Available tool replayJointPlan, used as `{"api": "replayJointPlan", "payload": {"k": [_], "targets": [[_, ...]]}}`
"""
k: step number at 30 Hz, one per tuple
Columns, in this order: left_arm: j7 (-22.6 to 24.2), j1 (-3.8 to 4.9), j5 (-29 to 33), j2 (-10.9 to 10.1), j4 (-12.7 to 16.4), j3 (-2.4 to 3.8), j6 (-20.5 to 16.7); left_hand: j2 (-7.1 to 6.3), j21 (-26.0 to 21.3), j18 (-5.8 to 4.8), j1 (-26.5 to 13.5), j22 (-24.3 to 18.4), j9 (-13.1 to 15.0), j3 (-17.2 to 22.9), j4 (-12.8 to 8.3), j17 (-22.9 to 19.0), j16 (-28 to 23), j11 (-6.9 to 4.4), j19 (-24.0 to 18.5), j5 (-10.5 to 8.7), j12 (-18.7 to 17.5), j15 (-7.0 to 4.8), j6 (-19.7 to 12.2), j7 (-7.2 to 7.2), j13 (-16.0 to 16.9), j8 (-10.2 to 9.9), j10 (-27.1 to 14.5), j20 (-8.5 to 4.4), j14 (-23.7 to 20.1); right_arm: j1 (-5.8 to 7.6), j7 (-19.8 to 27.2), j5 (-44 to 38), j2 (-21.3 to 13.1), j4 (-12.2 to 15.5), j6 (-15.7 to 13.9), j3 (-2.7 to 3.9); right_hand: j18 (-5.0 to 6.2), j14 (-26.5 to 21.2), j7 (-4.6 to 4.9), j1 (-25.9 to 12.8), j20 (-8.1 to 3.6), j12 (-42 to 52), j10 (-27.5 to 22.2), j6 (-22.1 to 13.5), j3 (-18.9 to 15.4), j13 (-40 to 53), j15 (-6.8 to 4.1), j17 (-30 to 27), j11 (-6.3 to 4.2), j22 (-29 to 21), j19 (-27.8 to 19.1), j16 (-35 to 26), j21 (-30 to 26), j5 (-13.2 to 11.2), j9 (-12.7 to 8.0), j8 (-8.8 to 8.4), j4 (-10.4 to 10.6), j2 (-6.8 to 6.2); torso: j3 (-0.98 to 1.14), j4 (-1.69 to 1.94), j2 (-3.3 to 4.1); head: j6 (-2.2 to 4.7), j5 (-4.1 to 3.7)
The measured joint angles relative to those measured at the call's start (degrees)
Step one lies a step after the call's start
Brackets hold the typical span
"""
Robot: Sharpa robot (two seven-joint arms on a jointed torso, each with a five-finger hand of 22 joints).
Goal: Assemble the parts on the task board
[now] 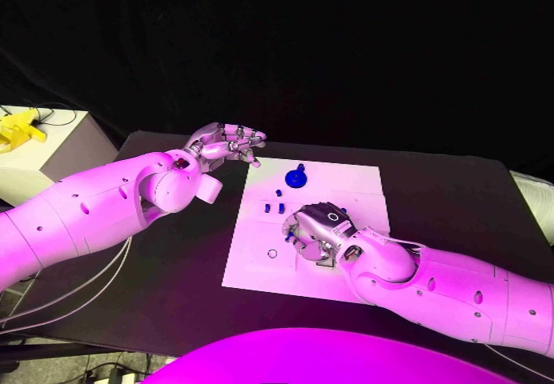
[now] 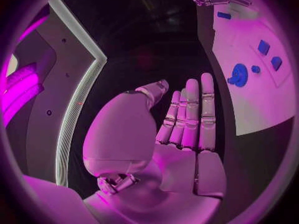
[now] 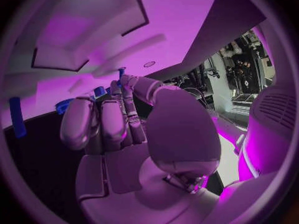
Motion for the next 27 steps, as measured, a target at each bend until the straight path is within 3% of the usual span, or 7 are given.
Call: {"api": "replayJointPlan", "payload": {"k": [22, 27], "targets": [[-0.1, 0.0, 0.0, -0.1, 0.2, 0.0, 0.3, 0.0, -0.4, 0.0, 0.0, -0.2, 0.0, -0.2, 0.2, 0.1, 0.0, 0.0, 0.0, 0.0, 0.0, 0.0, 0.0, 0.0, -0.1, 0.0, 0.0, 0.0, 0.0, -0.23, -0.1, -0.6, 0.5, -0.3, 0.6, -0.19, 0.01, 0.0, 0.0, 0.0, -0.22, 0.1, 0.0, 0.0, 0.1, 0.0, 0.0, -0.8, -0.01, -0.8, -0.2, -0.3, -0.9, 0.0, 0.1, 0.0, -0.1, 0.0, -0.02, -0.01, -0.02, 0.0, 0.24], [-0.2, 0.0, 0.0, -0.2, 0.2, 0.0, 0.3, 0.0, -0.4, 0.0, 0.0, -0.2, 0.0, -0.2, 0.2, 0.1, 0.0, 0.0, 0.0, 0.0, 0.0, 0.0, 0.0, 0.0, -0.1, 0.0, 0.0, 0.0, 0.0, -0.22, 0.2, -0.6, 0.4, -0.3, 0.8, -0.18, 0.01, 0.0, 0.86, 0.0, 0.32, 0.1, -0.7, -1.5, -1.4, 0.0, -0.01, -2.3, -0.74, -1.9, -1.1, -0.9, -2.1, 0.8, 0.2, -0.46, 0.5, -0.02, -0.01, -0.03, -0.04, 0.0, 0.26]]}}
